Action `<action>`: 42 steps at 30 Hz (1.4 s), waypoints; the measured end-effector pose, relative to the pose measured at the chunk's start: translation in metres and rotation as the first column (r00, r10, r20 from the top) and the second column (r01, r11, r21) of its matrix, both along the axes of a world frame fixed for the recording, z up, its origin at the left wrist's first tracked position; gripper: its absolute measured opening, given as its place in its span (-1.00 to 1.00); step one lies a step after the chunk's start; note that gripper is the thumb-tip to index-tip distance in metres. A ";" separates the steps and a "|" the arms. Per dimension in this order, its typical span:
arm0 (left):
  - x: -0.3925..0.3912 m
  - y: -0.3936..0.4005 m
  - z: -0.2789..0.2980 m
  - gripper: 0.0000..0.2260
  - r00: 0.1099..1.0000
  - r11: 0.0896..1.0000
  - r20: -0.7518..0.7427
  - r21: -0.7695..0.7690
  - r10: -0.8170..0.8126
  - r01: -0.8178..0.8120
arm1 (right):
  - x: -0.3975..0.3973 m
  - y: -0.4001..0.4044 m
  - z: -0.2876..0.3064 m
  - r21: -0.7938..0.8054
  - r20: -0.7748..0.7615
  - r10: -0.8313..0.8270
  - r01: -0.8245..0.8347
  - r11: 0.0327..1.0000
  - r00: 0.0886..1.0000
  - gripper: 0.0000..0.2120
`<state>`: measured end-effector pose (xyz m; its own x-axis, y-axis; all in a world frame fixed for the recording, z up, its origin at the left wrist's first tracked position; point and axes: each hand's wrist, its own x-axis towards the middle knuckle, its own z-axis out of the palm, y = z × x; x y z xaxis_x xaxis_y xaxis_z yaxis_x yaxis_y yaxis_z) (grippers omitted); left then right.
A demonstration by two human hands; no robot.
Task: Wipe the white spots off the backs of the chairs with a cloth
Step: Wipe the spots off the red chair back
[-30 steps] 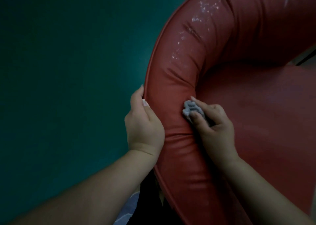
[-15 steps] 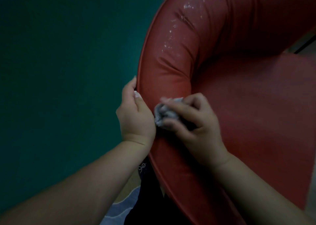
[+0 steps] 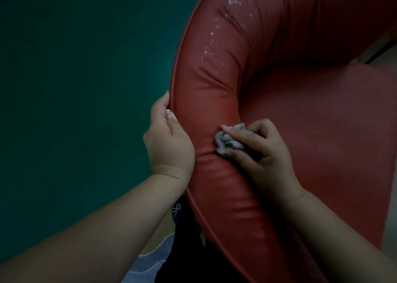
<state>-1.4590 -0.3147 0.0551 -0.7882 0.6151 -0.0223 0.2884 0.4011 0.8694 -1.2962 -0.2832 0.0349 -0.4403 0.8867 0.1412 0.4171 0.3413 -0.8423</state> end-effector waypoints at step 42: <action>-0.001 0.001 0.001 -0.68 1.000 1.000 -0.025 -0.016 -0.011 0.011 | -0.028 0.001 0.014 -0.046 -0.026 -0.009 0.008 0.999 1.000 -0.76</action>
